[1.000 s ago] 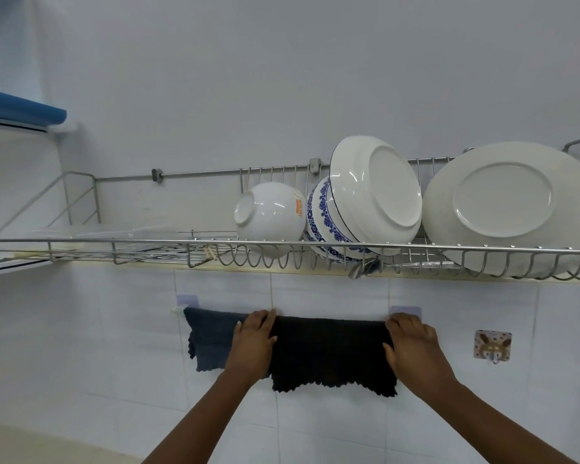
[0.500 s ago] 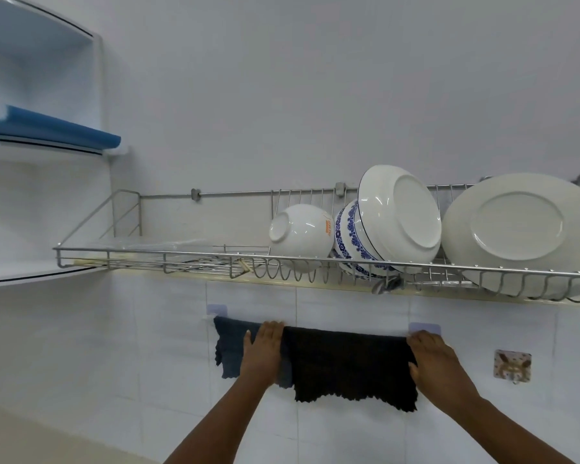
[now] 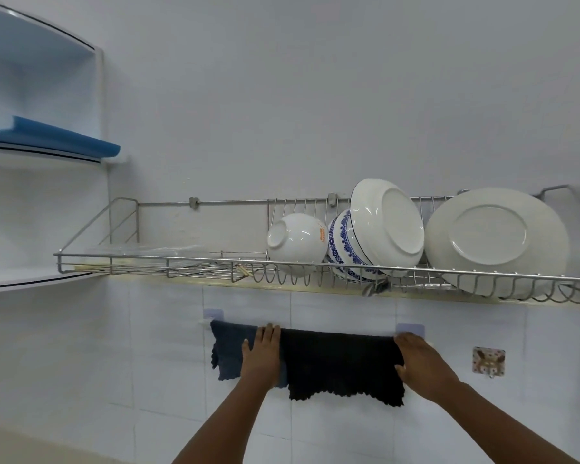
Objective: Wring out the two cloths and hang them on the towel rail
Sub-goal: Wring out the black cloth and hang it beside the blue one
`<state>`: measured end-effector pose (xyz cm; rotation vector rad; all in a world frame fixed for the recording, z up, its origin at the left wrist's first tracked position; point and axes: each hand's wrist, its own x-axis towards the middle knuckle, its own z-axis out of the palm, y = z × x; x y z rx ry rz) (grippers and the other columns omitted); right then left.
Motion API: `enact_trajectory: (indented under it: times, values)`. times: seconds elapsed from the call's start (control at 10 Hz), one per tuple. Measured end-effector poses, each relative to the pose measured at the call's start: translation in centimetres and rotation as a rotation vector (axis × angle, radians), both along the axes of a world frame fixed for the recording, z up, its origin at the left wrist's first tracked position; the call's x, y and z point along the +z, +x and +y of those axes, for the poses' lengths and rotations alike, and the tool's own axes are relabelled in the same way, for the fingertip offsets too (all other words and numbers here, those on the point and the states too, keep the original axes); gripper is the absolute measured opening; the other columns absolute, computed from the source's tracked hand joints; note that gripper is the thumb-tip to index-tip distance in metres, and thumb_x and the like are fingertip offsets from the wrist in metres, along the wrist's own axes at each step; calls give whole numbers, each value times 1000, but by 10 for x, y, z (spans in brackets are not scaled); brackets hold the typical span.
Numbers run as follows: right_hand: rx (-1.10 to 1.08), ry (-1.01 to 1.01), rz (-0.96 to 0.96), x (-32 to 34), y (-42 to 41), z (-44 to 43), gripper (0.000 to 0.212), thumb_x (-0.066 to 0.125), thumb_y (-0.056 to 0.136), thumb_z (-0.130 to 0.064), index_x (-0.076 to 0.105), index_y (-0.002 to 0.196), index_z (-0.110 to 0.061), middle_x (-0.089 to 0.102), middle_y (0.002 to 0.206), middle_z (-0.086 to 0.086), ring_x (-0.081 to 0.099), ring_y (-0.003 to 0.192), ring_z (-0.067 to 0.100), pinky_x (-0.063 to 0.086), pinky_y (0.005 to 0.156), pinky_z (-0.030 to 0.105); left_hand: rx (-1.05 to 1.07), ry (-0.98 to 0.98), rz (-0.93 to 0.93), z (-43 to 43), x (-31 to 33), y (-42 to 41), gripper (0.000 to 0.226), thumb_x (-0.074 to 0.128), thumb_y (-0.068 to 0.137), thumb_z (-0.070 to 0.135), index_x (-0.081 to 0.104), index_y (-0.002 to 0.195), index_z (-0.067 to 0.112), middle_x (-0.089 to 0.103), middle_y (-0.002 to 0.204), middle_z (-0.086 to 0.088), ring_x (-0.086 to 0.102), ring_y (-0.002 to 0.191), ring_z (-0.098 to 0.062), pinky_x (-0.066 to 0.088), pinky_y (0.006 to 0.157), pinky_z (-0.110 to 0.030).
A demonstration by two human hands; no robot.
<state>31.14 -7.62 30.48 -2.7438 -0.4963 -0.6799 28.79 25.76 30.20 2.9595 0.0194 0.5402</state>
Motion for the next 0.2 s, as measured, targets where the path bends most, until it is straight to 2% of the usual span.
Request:
enact_trajectory:
  times: [0.1, 0.2]
  values:
    - [21, 24, -73, 2, -12, -3, 41, 64, 79, -23, 52, 118, -20, 62, 112, 2, 60, 97, 18, 46, 85, 24, -59, -20, -23, -5, 1, -8, 84, 60, 91, 30, 3, 152, 16, 2, 163, -7, 0, 150, -27, 10, 120, -53]
    - [12, 75, -112, 4, -33, 0, 39, 64, 82, -19, 55, 120, -15, 63, 117, 5, 59, 105, 21, 44, 91, 27, -171, -127, -75, -21, 6, -22, 68, 52, 95, 29, 14, 150, 15, 20, 159, -6, 15, 148, -25, 17, 120, -52]
